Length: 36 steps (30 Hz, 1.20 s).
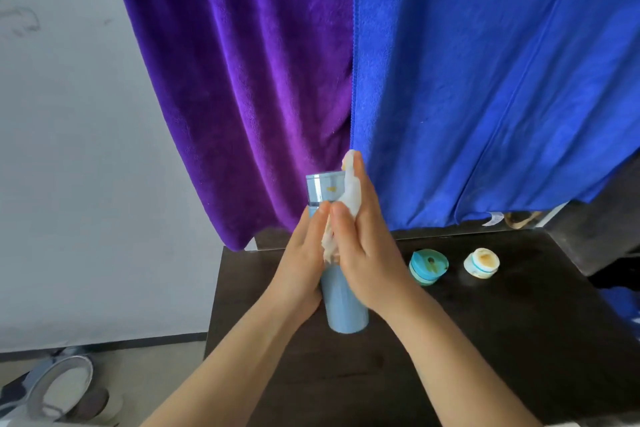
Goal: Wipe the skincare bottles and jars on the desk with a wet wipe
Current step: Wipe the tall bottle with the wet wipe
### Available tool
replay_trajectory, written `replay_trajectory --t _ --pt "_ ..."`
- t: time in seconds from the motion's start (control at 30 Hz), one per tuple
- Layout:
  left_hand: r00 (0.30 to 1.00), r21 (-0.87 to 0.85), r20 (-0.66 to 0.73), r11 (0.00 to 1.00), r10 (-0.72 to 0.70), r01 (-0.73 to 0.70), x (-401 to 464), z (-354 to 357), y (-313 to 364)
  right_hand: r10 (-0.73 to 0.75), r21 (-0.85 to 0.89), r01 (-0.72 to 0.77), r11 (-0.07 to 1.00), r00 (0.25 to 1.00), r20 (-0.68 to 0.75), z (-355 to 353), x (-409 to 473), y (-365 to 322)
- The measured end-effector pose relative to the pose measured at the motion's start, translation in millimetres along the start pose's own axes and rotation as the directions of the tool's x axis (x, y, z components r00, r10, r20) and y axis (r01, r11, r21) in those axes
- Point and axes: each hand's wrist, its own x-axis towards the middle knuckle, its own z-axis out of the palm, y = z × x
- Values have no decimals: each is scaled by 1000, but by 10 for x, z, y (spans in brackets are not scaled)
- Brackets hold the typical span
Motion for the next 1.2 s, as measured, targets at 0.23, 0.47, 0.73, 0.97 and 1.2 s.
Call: replay_trajectory --t 0.23,0.47,0.73,0.97,1.2 --pt "995 -7 -77 998 69 -70 33 -36 72 -42 44 41 998 999 14 124 -291 167" --pt "988 -162 -98 982 -115 98 136 -128 99 118 137 -126 983 991 66 155 -544 236" --pt "963 77 -228 988 146 -131 121 13 89 124 -148 -138 979 987 -99 202 -320 257" --pt "992 -56 -128 998 -5 -2 135 -67 68 8 -237 -16 971 999 -36 265 -627 346" --pt "999 -59 47 998 -11 14 62 12 15 -11 -71 3 997 994 -109 -8 -4 44"
